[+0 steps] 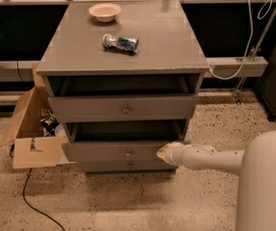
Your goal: Close middle drawer
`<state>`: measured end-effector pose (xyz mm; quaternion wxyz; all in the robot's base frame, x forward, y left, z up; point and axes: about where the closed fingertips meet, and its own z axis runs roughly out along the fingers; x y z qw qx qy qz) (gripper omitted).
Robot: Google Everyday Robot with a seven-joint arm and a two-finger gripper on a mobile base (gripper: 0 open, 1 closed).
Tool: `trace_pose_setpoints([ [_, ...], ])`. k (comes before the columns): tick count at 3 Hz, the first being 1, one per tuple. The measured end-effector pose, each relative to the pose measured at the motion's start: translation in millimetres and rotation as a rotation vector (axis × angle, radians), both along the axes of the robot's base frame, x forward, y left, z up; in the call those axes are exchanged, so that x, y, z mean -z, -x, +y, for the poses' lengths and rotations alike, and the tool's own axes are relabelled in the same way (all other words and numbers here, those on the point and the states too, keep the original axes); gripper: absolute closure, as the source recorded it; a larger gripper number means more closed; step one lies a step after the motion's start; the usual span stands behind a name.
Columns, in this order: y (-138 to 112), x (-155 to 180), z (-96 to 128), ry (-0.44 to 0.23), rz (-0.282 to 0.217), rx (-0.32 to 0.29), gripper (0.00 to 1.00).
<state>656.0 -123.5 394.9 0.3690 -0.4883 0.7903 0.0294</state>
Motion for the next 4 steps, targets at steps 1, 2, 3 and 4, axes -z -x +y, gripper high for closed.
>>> trace_pose_setpoints([
  [1,-27,2,1,-0.034,-0.022,0.028,1.0],
  [2,-52,7,4,-0.065,-0.02,0.042,1.0],
  [3,-69,12,5,-0.086,-0.008,0.048,1.0],
  [4,-61,10,0,-0.096,-0.006,0.028,1.0],
])
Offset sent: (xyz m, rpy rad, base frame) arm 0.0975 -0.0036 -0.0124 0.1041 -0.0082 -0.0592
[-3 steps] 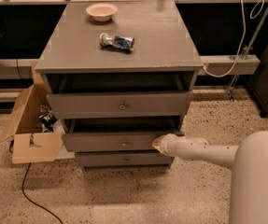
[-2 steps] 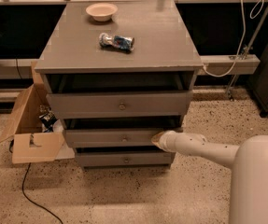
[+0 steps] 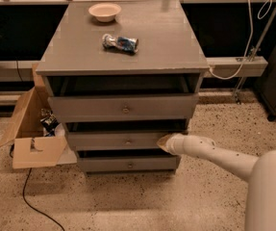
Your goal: Close middle drawer
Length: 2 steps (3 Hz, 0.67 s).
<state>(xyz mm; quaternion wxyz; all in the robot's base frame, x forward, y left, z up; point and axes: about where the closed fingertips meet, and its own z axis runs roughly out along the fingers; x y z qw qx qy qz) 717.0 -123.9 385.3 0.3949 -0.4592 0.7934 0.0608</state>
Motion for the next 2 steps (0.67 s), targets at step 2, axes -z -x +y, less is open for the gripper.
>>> trace_pose_setpoints([
  [2,107,-19,-15,-0.01,0.094,-0.179,1.0],
])
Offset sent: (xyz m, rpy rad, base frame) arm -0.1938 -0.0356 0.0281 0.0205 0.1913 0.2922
